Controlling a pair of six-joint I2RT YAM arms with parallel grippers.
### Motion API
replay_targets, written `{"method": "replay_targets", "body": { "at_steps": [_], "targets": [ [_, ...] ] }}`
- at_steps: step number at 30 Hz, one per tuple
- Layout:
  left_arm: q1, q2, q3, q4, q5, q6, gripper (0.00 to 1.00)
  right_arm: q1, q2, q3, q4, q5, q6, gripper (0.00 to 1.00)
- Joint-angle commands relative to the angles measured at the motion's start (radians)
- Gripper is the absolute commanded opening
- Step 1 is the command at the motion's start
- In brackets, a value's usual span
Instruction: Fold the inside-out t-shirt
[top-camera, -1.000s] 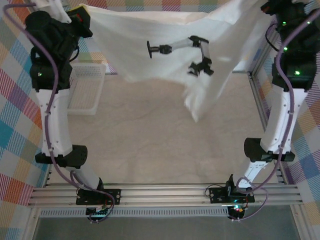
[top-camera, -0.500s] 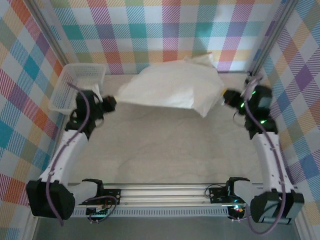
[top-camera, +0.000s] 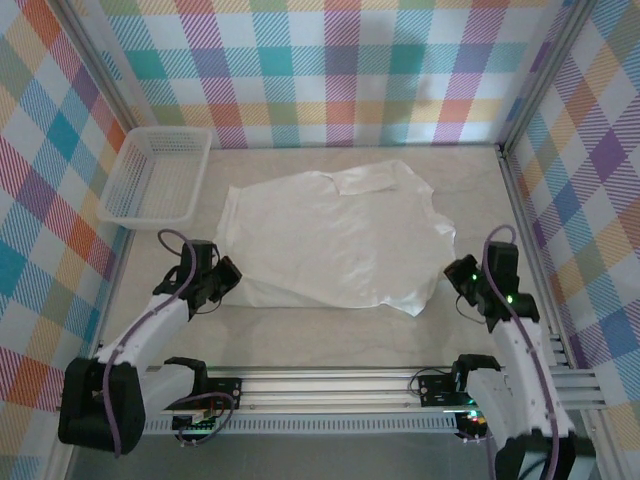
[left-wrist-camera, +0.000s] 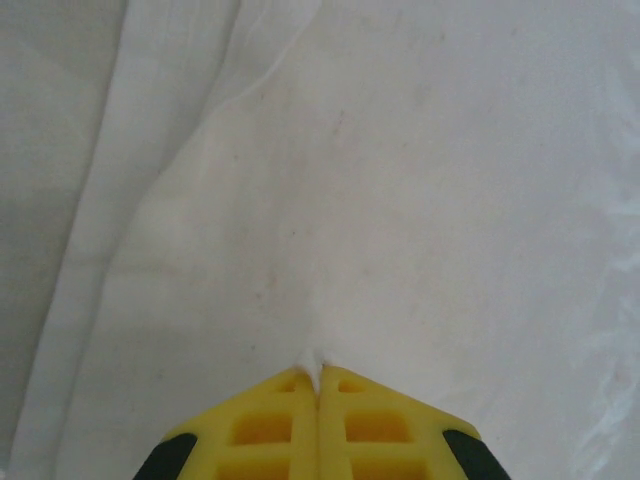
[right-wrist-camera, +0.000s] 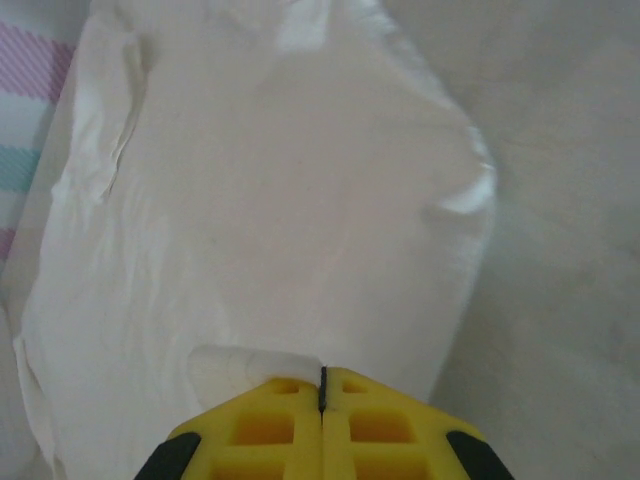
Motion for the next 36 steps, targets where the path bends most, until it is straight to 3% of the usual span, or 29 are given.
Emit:
{"method": "replay_targets", "body": {
  "at_steps": [1,3,5,7,8,11,13,15,17,19,21,23,28,31,36],
  "targets": [
    [-0.005,-0.198,-0.011,-0.218,-0.102,-0.053,0.00,-0.003,-0.277,-0.004,-0.349,0.154,0.202,0.00],
    [-0.006,-0.359,-0.052,-0.261,-0.095,-0.070,0.17,-0.004,-0.485,-0.003,-0.448,0.211,0.246,0.13],
    [-0.007,-0.531,-0.091,-0.261,-0.073,-0.089,0.42,-0.004,-0.650,-0.016,-0.403,0.228,0.203,0.38],
    [-0.008,-0.644,-0.095,-0.230,-0.083,-0.076,0.61,-0.004,-0.567,0.036,-0.275,0.181,0.037,0.59],
    [-0.009,-0.675,-0.091,-0.180,-0.084,-0.051,0.66,-0.003,-0.514,0.061,-0.182,0.145,-0.038,0.65],
    [-0.011,-0.625,-0.024,-0.045,-0.044,0.065,0.71,-0.004,-0.338,0.126,0.038,0.104,-0.152,0.70],
    [-0.018,-0.466,0.061,-0.020,-0.004,0.145,0.71,-0.004,-0.197,0.162,0.162,0.029,-0.213,0.69],
    [-0.036,-0.268,0.159,0.006,0.035,0.213,0.70,-0.004,-0.025,0.205,0.222,-0.065,-0.237,0.67],
    [-0.077,-0.037,0.284,-0.034,-0.021,0.257,0.60,-0.004,0.179,0.267,0.214,-0.144,-0.266,0.62],
    [-0.089,0.202,0.436,-0.129,-0.078,0.277,0.41,-0.003,0.367,0.330,0.158,-0.176,-0.305,0.49],
    [-0.090,0.429,0.585,-0.207,-0.123,0.270,0.13,0.002,0.529,0.401,0.103,-0.188,-0.331,0.35],
    [-0.088,0.619,0.708,-0.215,-0.116,0.260,0.00,0.001,0.661,0.439,0.090,-0.213,-0.343,0.23],
    [-0.082,0.971,1.026,-0.318,-0.179,0.209,0.00,0.004,0.884,0.489,0.099,-0.278,-0.325,0.04],
    [-0.075,1.144,1.219,-0.392,-0.234,0.197,0.00,0.008,0.975,0.502,0.082,-0.267,-0.314,0.00],
    [-0.048,1.413,1.536,-0.525,-0.211,0.183,0.00,0.008,1.032,0.478,0.065,-0.160,-0.216,0.00]
  ]
}}
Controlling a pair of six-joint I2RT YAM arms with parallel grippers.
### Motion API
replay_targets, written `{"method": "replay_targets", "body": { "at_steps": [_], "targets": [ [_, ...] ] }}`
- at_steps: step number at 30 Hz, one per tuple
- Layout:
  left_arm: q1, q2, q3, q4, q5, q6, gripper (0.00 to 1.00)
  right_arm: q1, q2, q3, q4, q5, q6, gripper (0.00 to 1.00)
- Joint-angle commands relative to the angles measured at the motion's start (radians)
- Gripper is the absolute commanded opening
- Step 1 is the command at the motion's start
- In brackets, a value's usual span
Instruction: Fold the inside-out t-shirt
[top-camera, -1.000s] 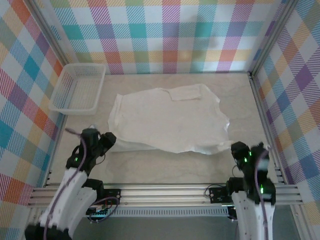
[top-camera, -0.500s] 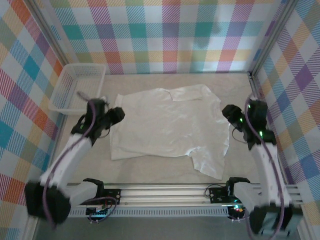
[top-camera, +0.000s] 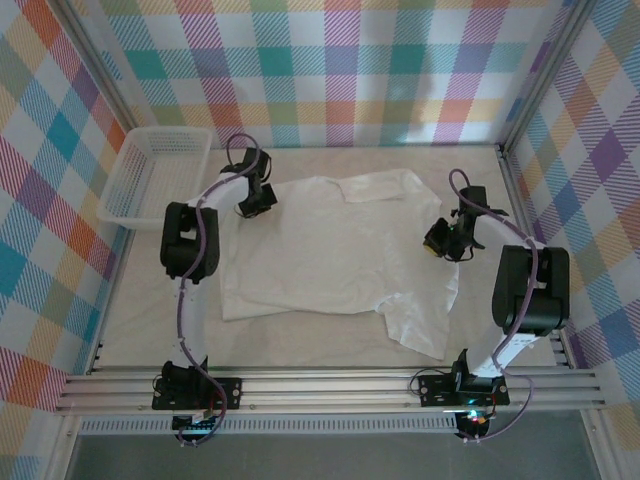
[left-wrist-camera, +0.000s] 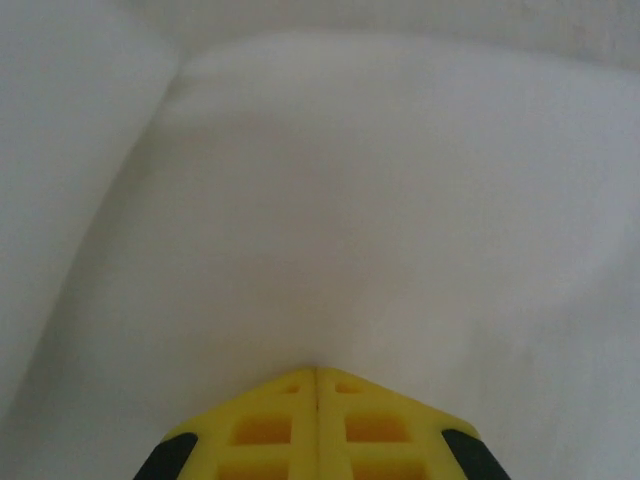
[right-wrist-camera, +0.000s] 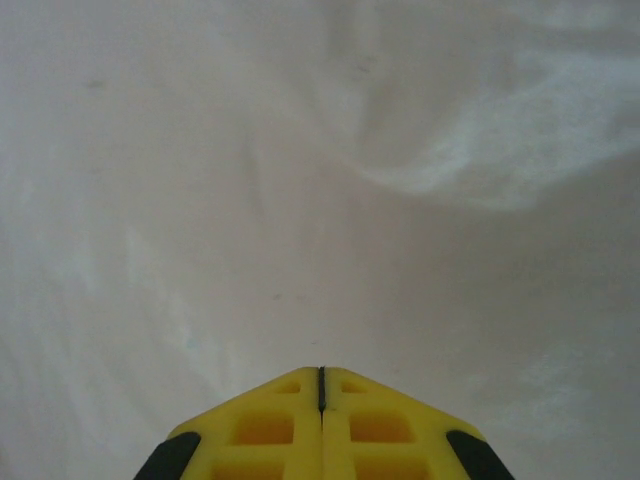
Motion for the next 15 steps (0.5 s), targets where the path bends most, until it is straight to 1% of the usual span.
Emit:
{"method": "replay_targets", "body": {
  "at_steps": [1,4,8,11,13,15],
  "targets": [
    [0.023,0.134,0.198,-0.157,-0.007,-0.027,0.00,0.005,0.010,-0.002,-0.025,0.061,0.089,0.00],
    [0.040,0.261,0.352,-0.173,0.052,-0.056,0.00,0.005,0.015,-0.032,-0.006,0.095,0.168,0.00],
    [0.050,0.410,0.580,-0.126,0.165,-0.088,0.00,0.016,0.066,-0.063,0.069,0.015,0.274,0.00],
    [0.049,0.501,0.763,-0.072,0.241,-0.126,0.00,0.036,0.135,-0.037,0.104,-0.035,0.316,0.00],
    [0.052,0.514,0.828,-0.023,0.261,-0.152,0.00,0.041,0.178,0.006,0.094,-0.063,0.325,0.00],
    [0.055,0.470,0.840,0.007,0.263,-0.151,0.00,0.040,0.180,0.048,0.078,-0.072,0.315,0.00]
  ]
}}
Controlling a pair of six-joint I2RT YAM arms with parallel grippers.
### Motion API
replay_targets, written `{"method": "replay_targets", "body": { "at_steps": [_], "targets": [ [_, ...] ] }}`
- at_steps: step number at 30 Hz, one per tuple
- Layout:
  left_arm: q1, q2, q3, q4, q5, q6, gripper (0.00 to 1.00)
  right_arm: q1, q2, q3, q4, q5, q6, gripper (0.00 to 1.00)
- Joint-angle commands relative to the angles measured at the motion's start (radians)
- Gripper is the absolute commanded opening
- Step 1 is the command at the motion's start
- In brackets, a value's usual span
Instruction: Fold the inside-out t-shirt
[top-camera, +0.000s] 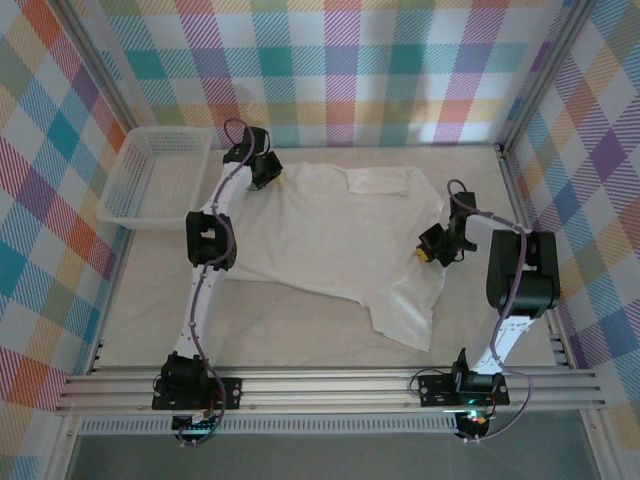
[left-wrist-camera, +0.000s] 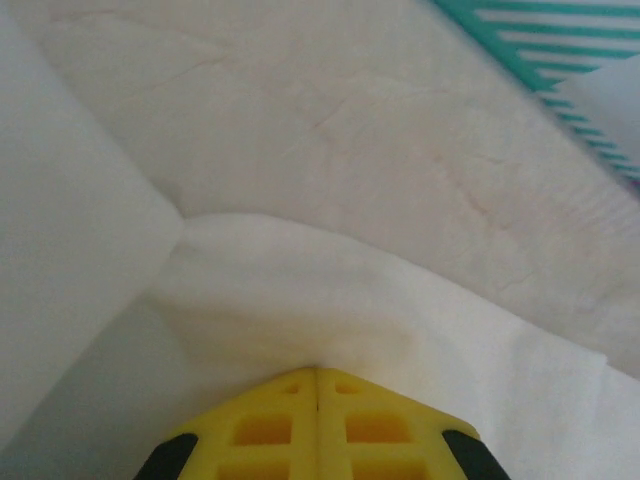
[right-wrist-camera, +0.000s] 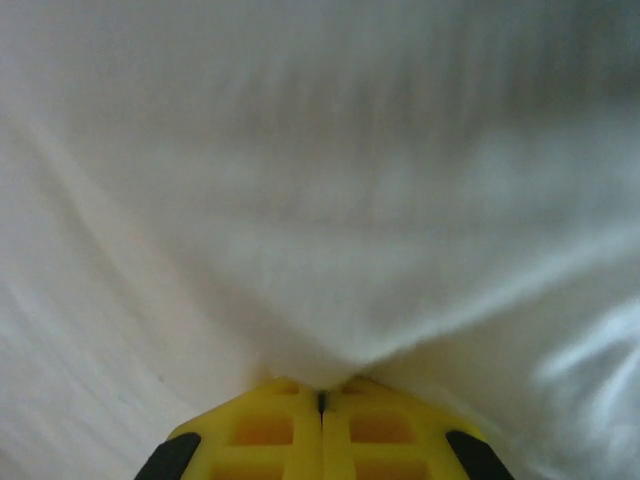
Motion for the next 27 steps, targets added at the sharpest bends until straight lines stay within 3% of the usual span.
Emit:
{"method": "replay_targets", "body": {
  "at_steps": [1,5,7,11,13,18,21,27],
  "targets": [
    [0.009,-0.049,0.043,0.023,0.052,-0.025,0.04,0.010,0.021,0.053,-0.025,-0.009,0.036,0.00],
    [0.017,-0.267,-0.030,-0.026,0.071,0.030,0.27,0.009,-0.139,0.069,-0.125,0.120,-0.036,0.05],
    [0.017,-0.422,-0.158,-0.043,0.072,0.069,0.33,0.008,-0.252,0.010,-0.167,0.210,-0.049,0.11],
    [0.018,-0.866,-0.716,0.119,0.000,0.106,0.38,-0.003,-0.523,-0.186,-0.250,0.388,-0.028,0.27],
    [0.020,-1.057,-0.955,0.180,-0.049,0.121,0.41,-0.012,-0.625,-0.266,-0.280,0.419,-0.029,0.32],
    [0.023,-1.378,-1.318,0.131,-0.172,0.206,0.42,-0.016,-0.713,-0.389,-0.311,0.400,-0.068,0.36],
    [0.025,-1.523,-1.490,0.108,-0.243,0.223,0.44,-0.015,-0.683,-0.430,-0.218,0.297,-0.120,0.41],
    [0.026,-1.677,-1.724,0.133,-0.258,0.259,0.65,-0.014,-0.573,-0.440,-0.026,0.216,-0.119,0.47]
  ]
}}
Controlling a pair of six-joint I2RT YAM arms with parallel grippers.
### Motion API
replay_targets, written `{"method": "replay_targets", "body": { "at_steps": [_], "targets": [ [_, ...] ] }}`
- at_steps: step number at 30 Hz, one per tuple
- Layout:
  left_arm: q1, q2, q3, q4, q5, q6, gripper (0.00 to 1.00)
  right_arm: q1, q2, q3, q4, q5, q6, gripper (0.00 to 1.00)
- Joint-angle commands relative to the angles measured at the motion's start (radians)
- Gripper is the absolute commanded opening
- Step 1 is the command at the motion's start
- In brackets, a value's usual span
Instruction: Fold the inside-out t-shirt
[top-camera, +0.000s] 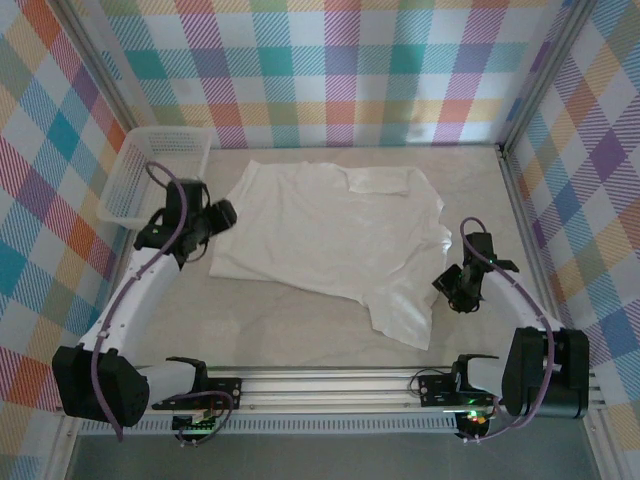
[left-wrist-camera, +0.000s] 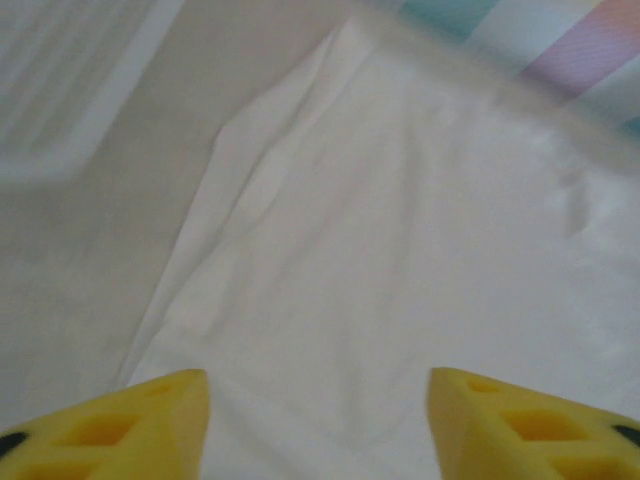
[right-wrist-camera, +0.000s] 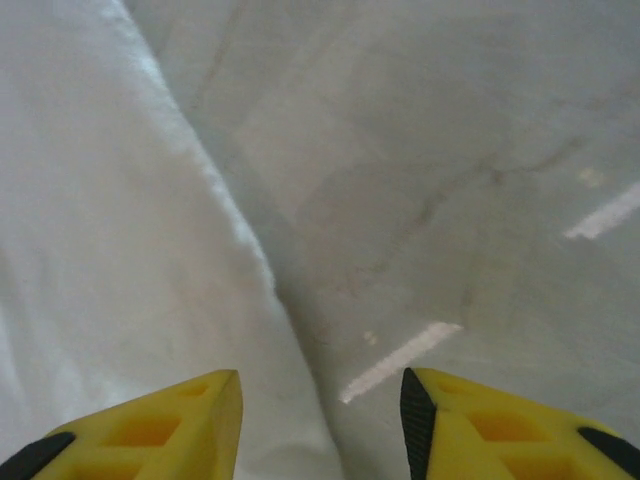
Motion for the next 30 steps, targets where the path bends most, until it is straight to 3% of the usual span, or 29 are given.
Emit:
{"method": "replay_targets", "body": {
  "at_steps": [1,7,11,13,16,18,21,25,30],
  "targets": [
    [0.009,-0.062,-0.060,-0.016,-0.036,0.043,0.66,-0.001,0.050,0.004,0.146,-0.057,-0.024,0.47],
    [0.021,-0.075,-0.122,-0.032,-0.046,0.018,0.67,-0.001,0.155,0.027,0.195,-0.075,-0.031,0.40],
    [0.052,-0.035,-0.112,-0.088,-0.020,-0.044,0.66,-0.001,0.121,0.039,0.115,-0.033,-0.018,0.11],
    [0.077,0.008,-0.096,-0.144,0.002,-0.093,0.64,-0.001,0.045,0.048,0.057,0.032,0.002,0.02],
    [0.124,0.106,-0.075,-0.207,0.100,-0.145,0.56,-0.001,-0.074,0.037,0.025,0.117,0.031,0.00],
    [0.138,0.182,-0.058,-0.223,0.148,-0.160,0.50,-0.001,-0.101,0.032,0.027,0.107,0.032,0.00],
    [0.141,0.277,-0.019,-0.237,0.133,-0.180,0.45,-0.001,-0.078,0.041,0.022,0.053,0.025,0.00],
    [0.141,0.337,0.013,-0.155,0.173,-0.180,0.43,-0.001,-0.066,0.036,0.036,0.020,0.015,0.00],
    [0.141,0.443,0.071,-0.135,0.142,-0.159,0.44,-0.001,-0.077,0.035,0.030,0.028,-0.005,0.00]
  ]
}}
